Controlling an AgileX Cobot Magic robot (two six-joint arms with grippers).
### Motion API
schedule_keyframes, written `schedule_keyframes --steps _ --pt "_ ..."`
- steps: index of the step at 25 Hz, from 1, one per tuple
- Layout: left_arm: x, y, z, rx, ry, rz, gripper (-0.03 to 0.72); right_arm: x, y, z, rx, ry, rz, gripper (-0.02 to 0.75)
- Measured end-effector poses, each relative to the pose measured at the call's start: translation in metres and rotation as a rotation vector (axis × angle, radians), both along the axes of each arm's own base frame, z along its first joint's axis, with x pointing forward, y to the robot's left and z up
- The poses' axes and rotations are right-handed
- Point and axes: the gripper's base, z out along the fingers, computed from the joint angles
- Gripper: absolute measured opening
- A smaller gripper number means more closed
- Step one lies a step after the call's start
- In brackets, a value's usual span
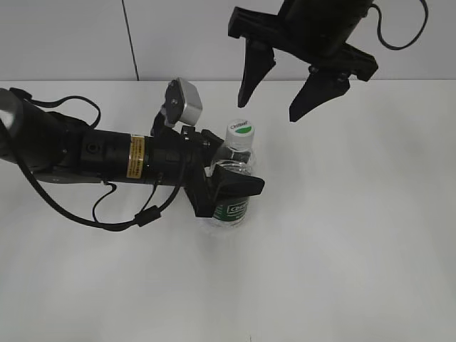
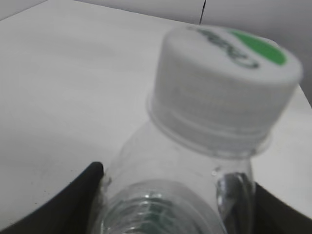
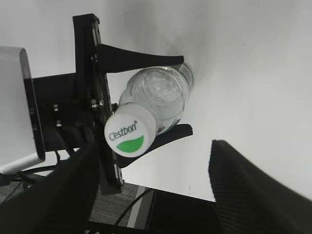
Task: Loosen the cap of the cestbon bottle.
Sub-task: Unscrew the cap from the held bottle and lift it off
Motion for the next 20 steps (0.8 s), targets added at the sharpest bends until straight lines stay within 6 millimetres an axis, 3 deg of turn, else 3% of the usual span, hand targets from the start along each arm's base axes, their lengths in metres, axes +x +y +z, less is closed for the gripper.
schedule_keyframes --steps 10,20 --pt "0.001 0.001 -0.002 0.022 -0.001 0.015 0.439 -0.004 0.009 -0.002 0.001 0.014 0.002 0.530" --pt "0.002 0.001 -0.003 0.030 -0.001 0.020 0.439 -0.002 0.023 -0.025 -0.040 0.058 0.024 0.529"
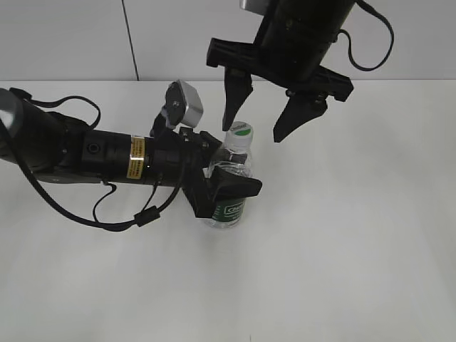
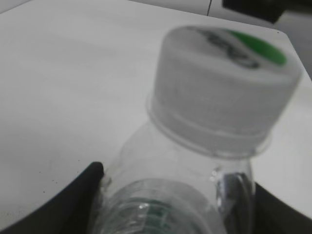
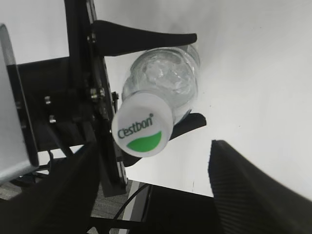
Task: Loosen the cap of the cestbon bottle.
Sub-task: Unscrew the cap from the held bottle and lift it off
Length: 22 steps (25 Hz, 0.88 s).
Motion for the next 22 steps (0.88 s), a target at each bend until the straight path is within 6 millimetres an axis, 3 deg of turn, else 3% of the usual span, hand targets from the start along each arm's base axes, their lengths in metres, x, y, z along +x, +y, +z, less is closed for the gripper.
schedule_keyframes --steps 11,22 --pt "0.000 0.000 0.000 0.000 0.000 0.000 0.439 0.006 0.003 0.001 0.032 -0.061 -0.023 0.529" --pt "0.000 0.000 0.000 0.000 0.000 0.000 0.439 0.010 0.007 -0.011 0.025 -0.037 -0.020 0.523"
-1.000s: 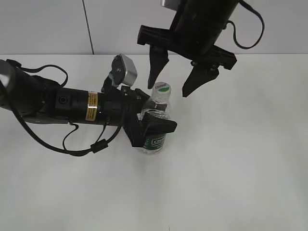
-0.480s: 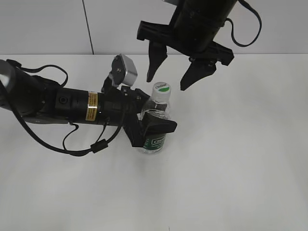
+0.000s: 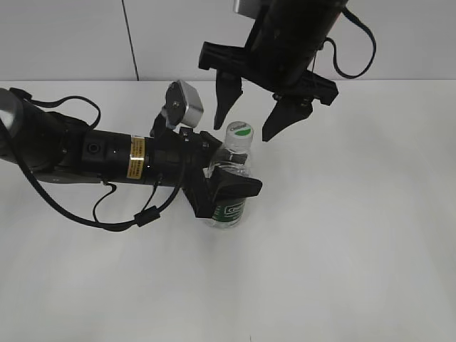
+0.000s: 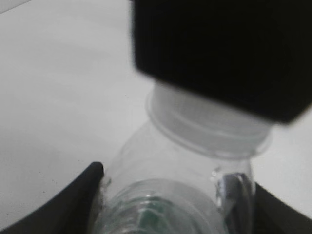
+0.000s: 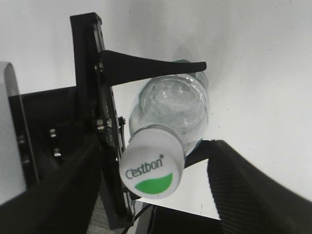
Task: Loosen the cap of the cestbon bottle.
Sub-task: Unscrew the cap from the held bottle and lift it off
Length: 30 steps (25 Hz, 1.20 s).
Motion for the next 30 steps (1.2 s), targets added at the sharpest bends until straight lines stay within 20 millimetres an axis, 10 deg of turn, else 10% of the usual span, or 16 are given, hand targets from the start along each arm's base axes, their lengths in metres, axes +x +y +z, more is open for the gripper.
schedule_keyframes --steps 14,30 --pt "-0.0002 0.0001 -0.0002 0.003 -0.001 -0.003 0.439 -0.0017 0.0012 -0.0059 -0.014 0.037 0.024 0.300" --pt "-0.0005 -0.0002 -0.0003 0.005 -0.004 -0.007 0.439 -0.0028 0.0014 -0.0060 -0.030 -0.081 0.346 0.298"
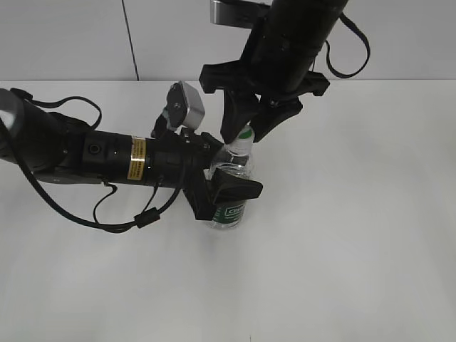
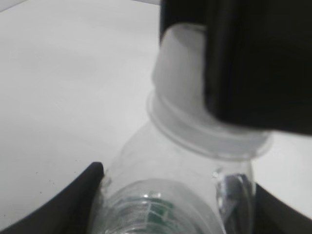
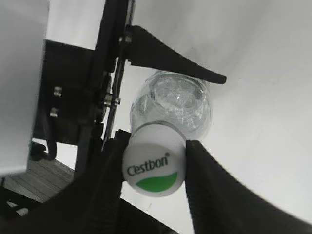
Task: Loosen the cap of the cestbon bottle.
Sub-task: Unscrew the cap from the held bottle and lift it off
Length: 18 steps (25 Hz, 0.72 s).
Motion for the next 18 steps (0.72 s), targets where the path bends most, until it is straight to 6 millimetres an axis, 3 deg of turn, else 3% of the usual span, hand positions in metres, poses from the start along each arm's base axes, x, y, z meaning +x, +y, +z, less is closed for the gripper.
schedule_keyframes --steps 9,18 --pt "-0.0001 0.0000 -0.0001 0.002 -0.001 -0.002 0.439 0.0002 -0.0001 0.0004 -0.009 -0.156 0.401 0.298" --pt "-0.0005 -0.0003 -0.0002 0.003 -0.007 -0.007 0.438 -0.0001 -0.0003 0.0006 -0.015 -0.266 0.698 0.298"
